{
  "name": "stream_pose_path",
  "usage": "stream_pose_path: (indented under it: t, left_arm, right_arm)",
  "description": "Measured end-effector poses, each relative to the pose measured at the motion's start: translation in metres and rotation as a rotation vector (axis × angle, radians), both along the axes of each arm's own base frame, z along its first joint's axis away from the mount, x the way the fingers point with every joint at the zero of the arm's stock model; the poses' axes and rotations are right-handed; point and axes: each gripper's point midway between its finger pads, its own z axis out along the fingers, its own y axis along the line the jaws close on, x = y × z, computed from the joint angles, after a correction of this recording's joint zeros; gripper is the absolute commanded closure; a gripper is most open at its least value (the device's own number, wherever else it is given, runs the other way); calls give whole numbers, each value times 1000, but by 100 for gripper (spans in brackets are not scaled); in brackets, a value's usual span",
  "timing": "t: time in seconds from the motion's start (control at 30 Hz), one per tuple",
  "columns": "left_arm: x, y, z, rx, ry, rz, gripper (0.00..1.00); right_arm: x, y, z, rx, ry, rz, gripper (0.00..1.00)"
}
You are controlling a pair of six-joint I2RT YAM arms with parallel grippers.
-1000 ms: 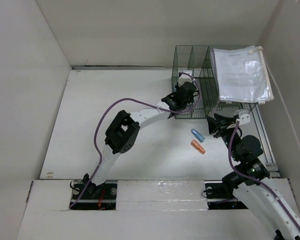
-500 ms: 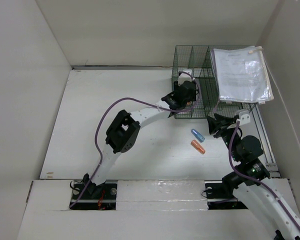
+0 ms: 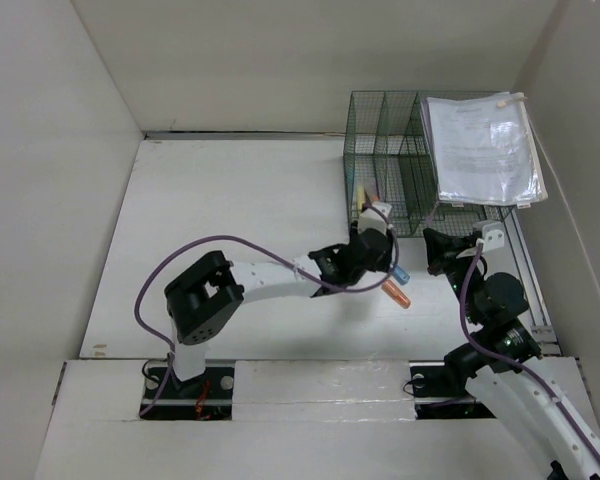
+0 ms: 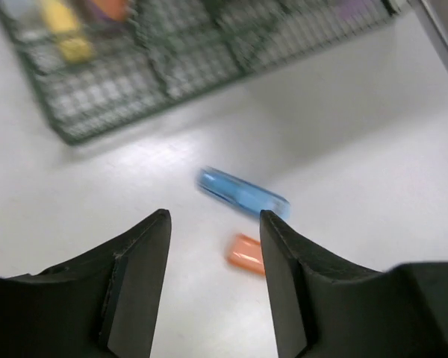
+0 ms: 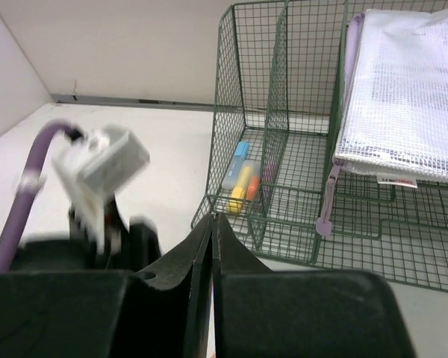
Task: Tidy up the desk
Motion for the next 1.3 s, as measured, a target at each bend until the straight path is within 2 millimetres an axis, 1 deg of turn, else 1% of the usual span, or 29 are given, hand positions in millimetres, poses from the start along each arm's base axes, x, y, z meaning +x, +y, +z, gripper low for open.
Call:
stream_pose_path:
  t: [0.03,0.07,0.1,0.13,0.17,0.23,0.27,0.3,0.33,0.37,0.47,0.57,0.67,0.77,1.03,1.1,1.2,1.3]
  left_arm:
    - [-17,-8,-1,-3,5,-33,52]
    - [-34,-17,-3,-5,13,-67,51]
    - [-50,-25,-5,-6,21,-100,50]
    - [-63,-31,-8,-2,30,-123,49]
    - [-76,-35,-10,2,38,-145,47]
    - [-94,-42,-15,7,53,-173,42]
    - [-100,-45,-19,8,62,-182,40]
    - [-104,-46,-23,12,70,-189,37]
    - [-106,-47,-28,19,79,-192,36]
    - [-107,-47,-34,28,87,-191,35]
    - [-112,-48,-52,65,108,-193,34]
    - [-115,-52,-69,99,124,-197,34]
    - [-115,-58,-80,121,130,-199,35]
    - [-112,-66,-85,131,126,-191,36]
    - [-102,-82,-90,149,107,-168,40]
    - [-101,-82,-94,161,105,-164,42]
    - [-100,-75,-103,198,104,-151,43]
    - [-98,-73,-103,209,96,-140,43]
  right_arm:
    - [0,-1,0,0,0,-3,92]
    - [0,-1,0,1,0,-6,86]
    - [0,-2,0,3,1,-10,83]
    - [0,-2,0,4,2,-14,79]
    - [0,-4,0,5,2,-19,72]
    - [-2,-7,2,15,-5,-31,65]
    - [-4,-9,4,20,-12,-36,59]
    - [-6,-11,7,27,-21,-41,57]
    - [-8,-13,9,34,-31,-46,55]
    - [-10,-14,11,39,-40,-50,50]
    - [-13,-17,17,50,-62,-54,44]
    - [-13,-17,16,48,-58,-53,44]
    - [-12,-16,15,45,-54,-51,44]
    - [-12,-16,14,44,-52,-49,44]
    - [-10,-11,10,32,-38,-31,45]
    - [-9,-10,9,29,-33,-26,45]
    - [-10,-10,9,29,-34,-25,45]
    - [-10,-9,9,29,-34,-24,45]
